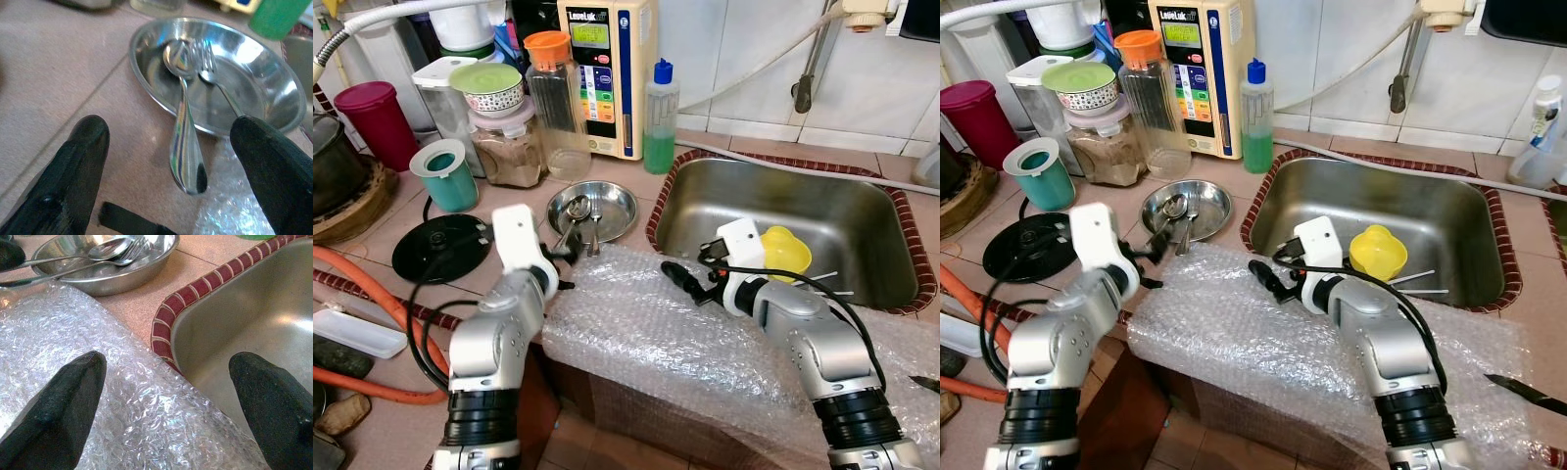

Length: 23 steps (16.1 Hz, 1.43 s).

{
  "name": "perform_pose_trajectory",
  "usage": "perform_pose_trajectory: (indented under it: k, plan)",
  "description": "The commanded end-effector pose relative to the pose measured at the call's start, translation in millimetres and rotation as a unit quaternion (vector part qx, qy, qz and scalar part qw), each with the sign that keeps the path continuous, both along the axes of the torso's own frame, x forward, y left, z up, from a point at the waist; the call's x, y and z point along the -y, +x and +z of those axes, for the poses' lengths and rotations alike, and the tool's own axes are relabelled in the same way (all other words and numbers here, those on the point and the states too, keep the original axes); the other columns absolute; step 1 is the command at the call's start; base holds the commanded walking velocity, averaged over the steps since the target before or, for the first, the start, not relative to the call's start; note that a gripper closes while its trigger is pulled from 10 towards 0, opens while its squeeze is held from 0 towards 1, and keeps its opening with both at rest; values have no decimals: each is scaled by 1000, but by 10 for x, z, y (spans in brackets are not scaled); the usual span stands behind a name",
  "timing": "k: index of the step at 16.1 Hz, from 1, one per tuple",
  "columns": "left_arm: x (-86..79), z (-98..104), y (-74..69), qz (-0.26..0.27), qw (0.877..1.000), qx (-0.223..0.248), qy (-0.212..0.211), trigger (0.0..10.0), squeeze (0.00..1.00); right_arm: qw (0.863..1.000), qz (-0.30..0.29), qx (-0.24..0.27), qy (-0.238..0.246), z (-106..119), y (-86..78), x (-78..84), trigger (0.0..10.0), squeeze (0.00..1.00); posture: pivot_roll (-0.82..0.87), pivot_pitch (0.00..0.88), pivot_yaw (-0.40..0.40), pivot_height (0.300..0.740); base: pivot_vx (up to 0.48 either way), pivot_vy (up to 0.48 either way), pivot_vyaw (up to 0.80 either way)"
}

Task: Kitchen organization

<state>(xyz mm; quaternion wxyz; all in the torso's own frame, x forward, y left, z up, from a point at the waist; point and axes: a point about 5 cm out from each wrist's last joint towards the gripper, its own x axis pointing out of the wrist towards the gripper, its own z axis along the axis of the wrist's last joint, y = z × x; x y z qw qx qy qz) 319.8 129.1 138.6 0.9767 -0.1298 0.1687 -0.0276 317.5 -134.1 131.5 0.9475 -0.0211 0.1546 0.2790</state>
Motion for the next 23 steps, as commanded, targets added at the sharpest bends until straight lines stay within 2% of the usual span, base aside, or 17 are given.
perform_pose_trajectory:
  k: [1,2,3,4,5,6,10,11,12,14,15,17,18,19,20,23]
  plan:
    - [4,-39,-5,-13,1000,-13,7,8000,0,1000,7,12,-4,67,-25,-41,10000,0,19,0,83,740,0,0,0]
    - [4,-59,5,-22,999,-19,18,4667,0,1000,7,13,-8,69,-28,-40,10000,0,17,0,86,740,0,0,0]
    - [1,-66,9,-22,999,-24,16,4431,0,1000,7,13,-10,71,-31,-37,10000,0,16,0,88,740,0,0,0]
    - [-8,-64,9,-23,999,-27,18,3725,0,1000,6,11,-11,71,-37,-29,10000,0,14,0,91,740,0,0,0]
    - [-26,-73,19,-28,999,-30,22,2314,0,1000,-1,10,-15,59,-37,-2,10000,0,10,0,93,740,0,0,0]
    - [-46,-95,32,-33,998,-33,31,0,0,1000,-3,9,-17,55,-42,6,10000,0,10,0,93,740,0,0,0]
    - [-61,-87,59,-42,998,-23,45,0,0,1000,13,7,-5,72,-74,-7,10000,0,8,0,97,740,0,0,0]
    - [-65,-86,70,-43,998,-23,48,941,0,1000,28,7,8,95,-98,-28,10000,0,6,0,97,740,0,0,0]
    - [-66,-81,77,-44,998,-21,48,941,0,999,38,7,18,115,-116,-44,10000,0,6,0,97,740,0,0,0]
    - [-67,-67,95,-50,997,-9,61,3569,0,998,55,7,22,124,-151,-61,10000,0,4,0,96,740,0,0,0]
    - [-66,-68,99,-51,997,-7,62,9843,0,998,60,7,23,125,-164,-70,10000,0,4,0,96,740,0,0,0]
    - [-73,-85,115,-52,997,-6,65,10000,0,997,66,9,27,139,-171,-89,10000,0,2,0,95,740,0,0,0]
    - [-82,-98,125,-51,997,-6,65,2941,0,997,68,9,27,150,-172,-87,10000,0,2,0,95,740,0,0,0]
    - [-91,-104,130,-49,997,-6,63,2471,0,997,68,10,27,154,-172,-86,10000,0,2,0,95,740,0,0,0]
    - [-102,-105,141,-48,997,-2,65,0,0,997,66,12,27,159,-169,-81,10000,0,2,0,96,740,0,0,0]
    - [-130,-85,178,-43,997,14,69,0,0,998,65,12,26,160,-168,-84,10000,0,2,0,96,740,0,0,0]
